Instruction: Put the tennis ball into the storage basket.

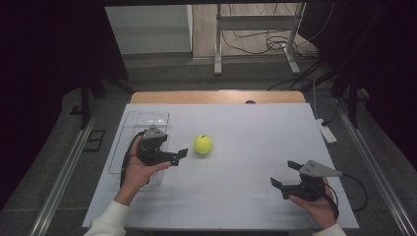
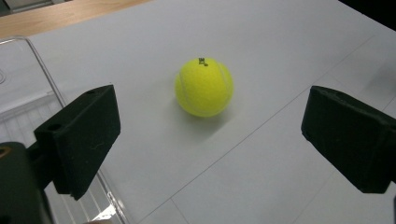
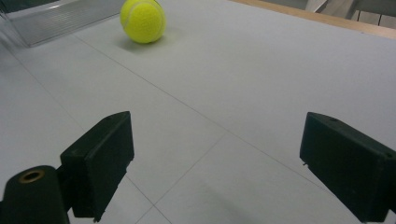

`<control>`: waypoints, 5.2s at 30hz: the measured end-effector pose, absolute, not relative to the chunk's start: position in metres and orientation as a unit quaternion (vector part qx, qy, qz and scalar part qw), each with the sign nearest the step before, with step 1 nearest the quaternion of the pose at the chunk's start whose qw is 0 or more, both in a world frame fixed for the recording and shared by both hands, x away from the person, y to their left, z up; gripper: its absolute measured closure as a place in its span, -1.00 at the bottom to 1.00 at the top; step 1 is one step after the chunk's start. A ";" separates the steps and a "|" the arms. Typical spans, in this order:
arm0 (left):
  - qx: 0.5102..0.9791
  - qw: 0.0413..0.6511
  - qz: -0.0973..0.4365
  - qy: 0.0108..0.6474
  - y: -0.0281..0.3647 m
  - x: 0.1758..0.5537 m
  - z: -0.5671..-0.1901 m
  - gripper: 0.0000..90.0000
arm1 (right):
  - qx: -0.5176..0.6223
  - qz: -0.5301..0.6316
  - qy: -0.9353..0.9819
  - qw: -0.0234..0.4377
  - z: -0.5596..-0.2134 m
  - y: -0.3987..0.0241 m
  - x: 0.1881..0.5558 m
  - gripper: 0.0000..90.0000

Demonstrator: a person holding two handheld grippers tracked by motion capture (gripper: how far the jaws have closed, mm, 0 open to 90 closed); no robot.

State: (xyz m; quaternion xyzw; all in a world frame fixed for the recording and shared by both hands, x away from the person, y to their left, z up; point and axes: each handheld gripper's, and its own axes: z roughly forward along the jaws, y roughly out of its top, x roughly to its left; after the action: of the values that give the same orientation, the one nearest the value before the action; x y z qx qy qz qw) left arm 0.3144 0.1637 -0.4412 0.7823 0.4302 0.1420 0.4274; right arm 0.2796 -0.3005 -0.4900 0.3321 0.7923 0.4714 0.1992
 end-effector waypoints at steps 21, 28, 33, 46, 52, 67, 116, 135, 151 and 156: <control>0.796 0.414 0.126 0.424 0.152 0.336 -0.445 -0.89 | 0.333 0.470 0.793 0.199 -0.490 -0.301 0.280 -0.77; 0.803 0.409 0.121 0.417 0.147 0.339 -0.445 -0.89 | 0.334 0.470 0.792 0.198 -0.491 -0.301 0.280 -0.77; 0.807 0.405 0.118 0.413 0.142 0.343 -0.446 -0.89 | 0.335 0.471 0.792 0.198 -0.491 -0.302 0.281 -0.77; 0.821 0.390 0.106 0.404 0.128 0.355 -0.444 -0.88 | 0.334 0.471 0.792 0.199 -0.490 -0.302 0.280 -0.77; 0.821 0.388 0.102 0.405 0.125 0.361 -0.444 -0.88 | 0.333 0.472 0.792 0.199 -0.490 -0.303 0.280 -0.77; 0.821 0.378 0.098 0.417 0.121 0.375 -0.446 -0.88 | 0.334 0.471 0.792 0.198 -0.491 -0.303 0.280 -0.76; 0.828 0.338 0.060 0.444 0.099 0.412 -0.475 -0.87 | 0.335 0.470 0.792 0.199 -0.491 -0.303 0.280 -0.76; 0.834 0.317 0.050 0.450 0.090 0.420 -0.491 -0.87 | 0.336 0.468 0.792 0.202 -0.491 -0.303 0.280 -0.76; 0.842 0.299 0.040 0.447 0.083 0.423 -0.502 -0.87 | 0.336 0.467 0.793 0.201 -0.492 -0.303 0.281 -0.76; 0.845 0.298 0.035 0.443 0.082 0.423 -0.504 -0.81 | 0.336 0.469 0.792 0.200 -0.492 -0.303 0.281 -0.76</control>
State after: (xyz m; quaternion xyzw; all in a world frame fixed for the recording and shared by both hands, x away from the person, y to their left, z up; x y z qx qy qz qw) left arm 0.4229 0.0815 -0.5036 0.8449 0.4429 0.0352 0.2980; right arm 0.2806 -0.3027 -0.4916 0.3358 0.7922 0.4686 0.2002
